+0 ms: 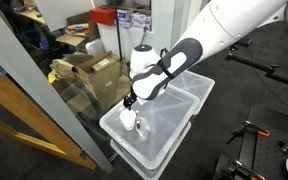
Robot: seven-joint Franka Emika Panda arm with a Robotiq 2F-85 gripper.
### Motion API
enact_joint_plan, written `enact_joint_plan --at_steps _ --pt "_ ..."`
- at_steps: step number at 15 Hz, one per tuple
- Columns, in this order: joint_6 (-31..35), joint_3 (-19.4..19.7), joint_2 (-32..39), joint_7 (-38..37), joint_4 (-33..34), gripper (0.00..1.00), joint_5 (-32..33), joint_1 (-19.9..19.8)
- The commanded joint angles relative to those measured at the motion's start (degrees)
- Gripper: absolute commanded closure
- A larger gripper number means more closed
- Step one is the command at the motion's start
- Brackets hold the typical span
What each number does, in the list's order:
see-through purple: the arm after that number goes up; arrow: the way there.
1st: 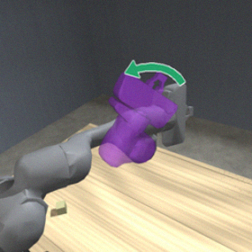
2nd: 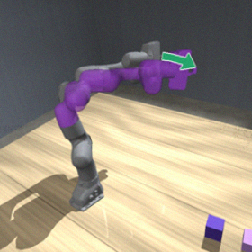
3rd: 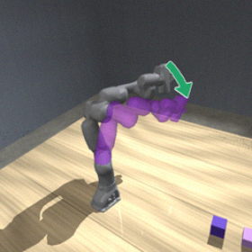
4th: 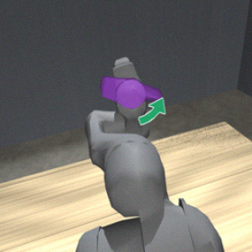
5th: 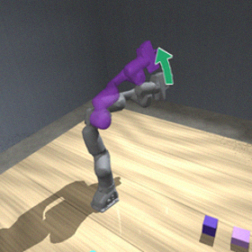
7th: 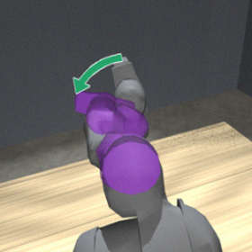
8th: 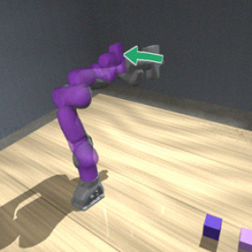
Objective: Move the cup to the right
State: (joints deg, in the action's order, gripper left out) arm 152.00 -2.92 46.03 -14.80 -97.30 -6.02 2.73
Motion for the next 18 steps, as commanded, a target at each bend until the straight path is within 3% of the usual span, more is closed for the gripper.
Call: enact_joint_plan --at_steps 1,18 --pt "-2.4 -0.6 2.6 2.2 4.0 0.00 -1.4 -0.3" --pt "-6.3 -1.2 10.4 1.8 13.1 0.00 -1.5 -0.2"
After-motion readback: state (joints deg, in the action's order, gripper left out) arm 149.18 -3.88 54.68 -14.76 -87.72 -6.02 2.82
